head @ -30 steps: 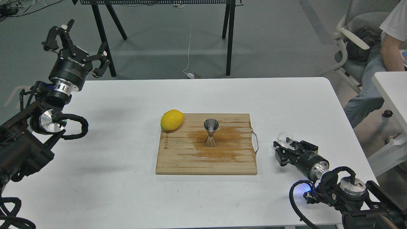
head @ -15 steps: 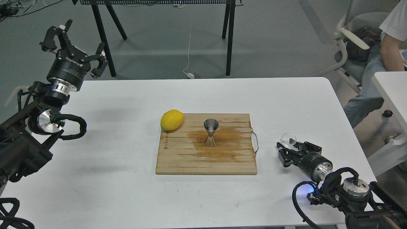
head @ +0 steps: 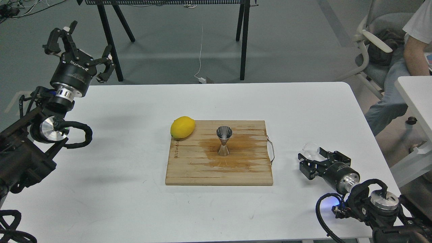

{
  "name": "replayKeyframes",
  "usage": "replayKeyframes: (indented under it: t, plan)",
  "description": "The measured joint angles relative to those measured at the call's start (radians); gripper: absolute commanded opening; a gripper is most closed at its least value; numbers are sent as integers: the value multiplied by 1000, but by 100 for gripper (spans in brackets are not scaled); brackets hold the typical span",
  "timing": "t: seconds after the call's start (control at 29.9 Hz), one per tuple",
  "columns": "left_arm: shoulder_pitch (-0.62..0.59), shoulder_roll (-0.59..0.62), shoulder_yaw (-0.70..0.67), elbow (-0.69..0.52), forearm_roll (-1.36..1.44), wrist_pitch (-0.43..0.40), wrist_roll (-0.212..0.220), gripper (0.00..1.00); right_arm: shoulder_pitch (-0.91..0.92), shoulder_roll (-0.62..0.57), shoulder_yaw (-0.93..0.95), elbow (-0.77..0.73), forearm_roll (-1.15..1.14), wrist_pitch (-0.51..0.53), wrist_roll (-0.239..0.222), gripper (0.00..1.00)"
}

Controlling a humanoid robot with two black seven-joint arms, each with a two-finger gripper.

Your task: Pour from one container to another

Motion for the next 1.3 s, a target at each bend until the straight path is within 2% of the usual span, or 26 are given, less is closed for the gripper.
replayKeyframes:
  t: [0.17, 0.5, 0.74, 0.87, 1.04, 1.2, 1.3]
  plan:
    - [1, 1, -3, 0, 0, 0, 0, 100, -30, -29, 2, 60, 0, 41, 1, 97]
    - [1, 3, -4, 2, 0, -3, 0, 100, -78, -129, -1, 167, -15, 312, 2, 99]
    - [0, 12, -4, 2, 0, -6, 0, 100, 64, -164, 4, 156, -201, 336, 13, 99]
    - [0, 13, -4, 5, 0, -3, 0, 100, 178, -167, 10, 111, -238, 336, 50, 100]
    - [0, 8, -4, 11, -2, 1, 0, 100, 337, -161, 1, -18, -281, 345, 104, 100]
    - [1, 7, -8, 12, -3, 2, 0, 100, 495, -115, -37, -196, -344, 421, 191, 100]
    - [1, 7, -9, 12, -3, 2, 0, 100, 561, -93, -70, -250, -349, 431, 209, 100]
